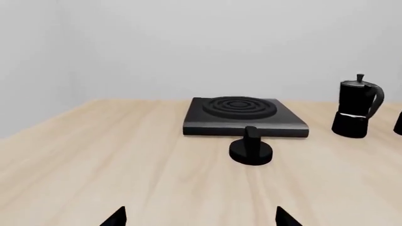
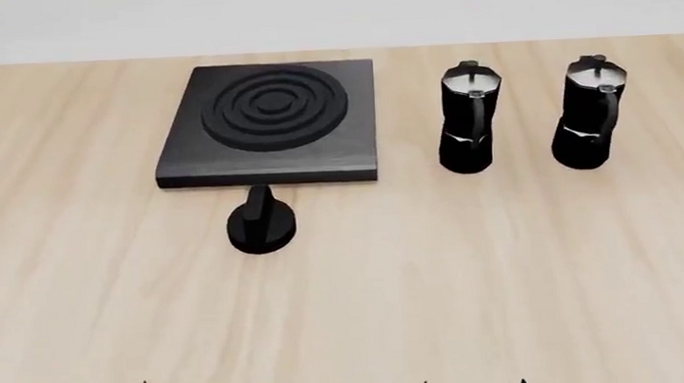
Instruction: Put the right moka pot on the stove.
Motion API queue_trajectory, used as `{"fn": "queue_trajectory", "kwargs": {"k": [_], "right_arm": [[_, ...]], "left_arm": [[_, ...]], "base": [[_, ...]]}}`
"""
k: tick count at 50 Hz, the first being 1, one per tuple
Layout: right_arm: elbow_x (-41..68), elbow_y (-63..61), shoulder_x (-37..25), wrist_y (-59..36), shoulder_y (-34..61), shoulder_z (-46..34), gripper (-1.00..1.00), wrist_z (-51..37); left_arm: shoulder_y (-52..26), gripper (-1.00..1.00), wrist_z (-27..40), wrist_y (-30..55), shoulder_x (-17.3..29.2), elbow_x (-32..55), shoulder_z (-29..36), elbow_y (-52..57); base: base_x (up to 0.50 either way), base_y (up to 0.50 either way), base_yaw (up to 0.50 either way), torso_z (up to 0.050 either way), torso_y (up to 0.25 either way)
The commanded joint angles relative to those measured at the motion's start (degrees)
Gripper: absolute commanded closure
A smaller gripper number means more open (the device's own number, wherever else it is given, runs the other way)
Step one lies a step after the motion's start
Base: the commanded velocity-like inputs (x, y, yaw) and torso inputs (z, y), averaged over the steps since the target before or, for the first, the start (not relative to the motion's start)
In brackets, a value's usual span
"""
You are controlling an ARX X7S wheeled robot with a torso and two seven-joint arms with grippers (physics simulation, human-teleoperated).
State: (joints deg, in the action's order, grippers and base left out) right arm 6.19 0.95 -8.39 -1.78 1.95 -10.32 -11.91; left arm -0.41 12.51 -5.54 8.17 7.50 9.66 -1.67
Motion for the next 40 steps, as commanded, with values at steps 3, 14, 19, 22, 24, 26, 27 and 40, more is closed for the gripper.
{"fn": "queue_trajectory", "kwargs": {"k": [3,14,19,22,24,26,27,40], "right_arm": [[0.5,0.5,-0.4,0.3,0.3,-0.5,-1.0,-0.5],[0.8,1.0,-0.7,0.6,0.4,-0.9,-1.0,-0.8],[0.9,0.9,-0.9,0.7,0.4,-1.1,-1.0,-0.9],[1.0,0.9,-0.9,0.6,0.5,-1.2,-1.0,-1.0],[1.2,1.2,-1.0,1.0,0.4,-1.2,-1.0,-1.0],[1.2,0.7,-1.1,0.7,0.3,-1.2,-1.0,-1.2],[1.3,0.6,-1.1,0.6,0.3,-1.3,-1.0,-1.2],[2.0,0.9,-1.4,0.7,0.5,-1.4,-1.0,-1.6]], "left_arm": [[-0.1,-1.0,0.5,-0.6,0.4,0.5,0.5,-0.5],[-0.1,-1.0,0.9,-1.0,0.7,0.9,0.9,-0.4],[-0.1,-1.0,1.1,-0.8,0.9,1.0,1.1,-0.3],[-0.1,-1.0,1.2,-0.5,1.0,1.2,1.1,0.0],[-0.1,-1.0,1.2,-1.2,1.0,1.1,1.3,-0.7],[-0.2,-1.0,1.3,-0.9,1.0,1.3,1.3,-0.5],[-0.1,-1.0,1.4,-0.5,1.1,1.4,1.3,0.1],[-0.2,-1.0,1.7,-0.7,1.5,1.8,1.8,0.1]], "base": [[0.21,0.03,0.0,0.0,0.0],[0.21,0.03,0.0,0.0,0.0],[0.21,0.03,0.0,0.0,0.0],[0.21,0.03,0.0,0.0,0.0],[0.21,0.03,0.0,0.0,0.0],[0.21,0.03,0.0,0.0,0.0],[0.21,0.03,0.0,0.0,0.0],[0.21,0.01,0.0,0.0,0.0]]}}
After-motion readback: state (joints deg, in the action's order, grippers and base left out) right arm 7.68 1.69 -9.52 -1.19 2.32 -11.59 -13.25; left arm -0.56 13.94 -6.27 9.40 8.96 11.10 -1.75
